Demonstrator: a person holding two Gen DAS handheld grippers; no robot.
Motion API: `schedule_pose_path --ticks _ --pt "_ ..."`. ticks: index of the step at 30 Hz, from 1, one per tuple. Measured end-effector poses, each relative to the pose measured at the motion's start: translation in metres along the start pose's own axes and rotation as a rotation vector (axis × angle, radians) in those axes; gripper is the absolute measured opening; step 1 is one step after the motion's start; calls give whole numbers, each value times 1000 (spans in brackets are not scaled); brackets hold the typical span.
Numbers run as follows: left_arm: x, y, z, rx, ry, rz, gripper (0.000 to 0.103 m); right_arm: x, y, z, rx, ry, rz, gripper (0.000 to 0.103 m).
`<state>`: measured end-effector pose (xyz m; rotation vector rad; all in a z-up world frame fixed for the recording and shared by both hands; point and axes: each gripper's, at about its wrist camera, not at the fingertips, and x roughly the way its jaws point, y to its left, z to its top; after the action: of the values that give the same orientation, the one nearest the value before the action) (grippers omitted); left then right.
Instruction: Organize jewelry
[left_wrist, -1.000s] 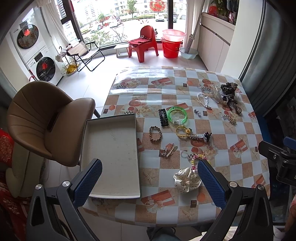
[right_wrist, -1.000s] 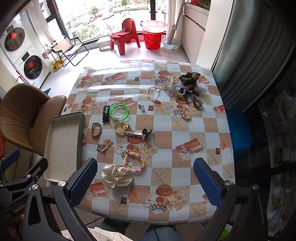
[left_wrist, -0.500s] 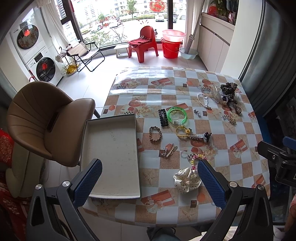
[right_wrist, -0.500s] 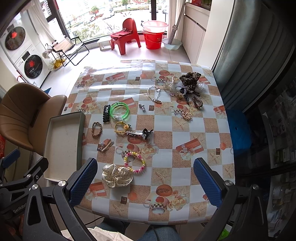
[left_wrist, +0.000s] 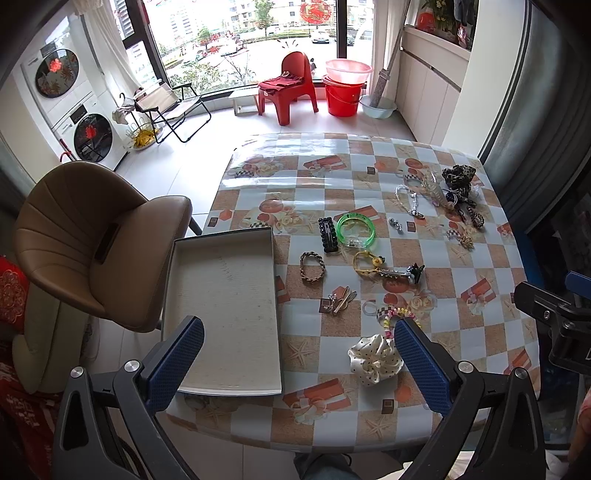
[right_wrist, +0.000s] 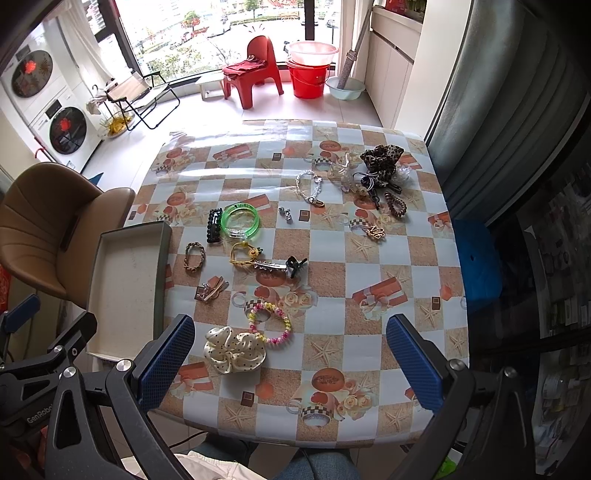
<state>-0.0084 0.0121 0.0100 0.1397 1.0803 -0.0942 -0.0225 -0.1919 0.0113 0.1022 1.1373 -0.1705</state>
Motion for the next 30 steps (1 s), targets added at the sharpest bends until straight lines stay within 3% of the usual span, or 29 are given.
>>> schedule_pose_path --ticks 30 --pt "8 -1 -1 -8 17 -19 103 6 0 3 -3 2 -1 103"
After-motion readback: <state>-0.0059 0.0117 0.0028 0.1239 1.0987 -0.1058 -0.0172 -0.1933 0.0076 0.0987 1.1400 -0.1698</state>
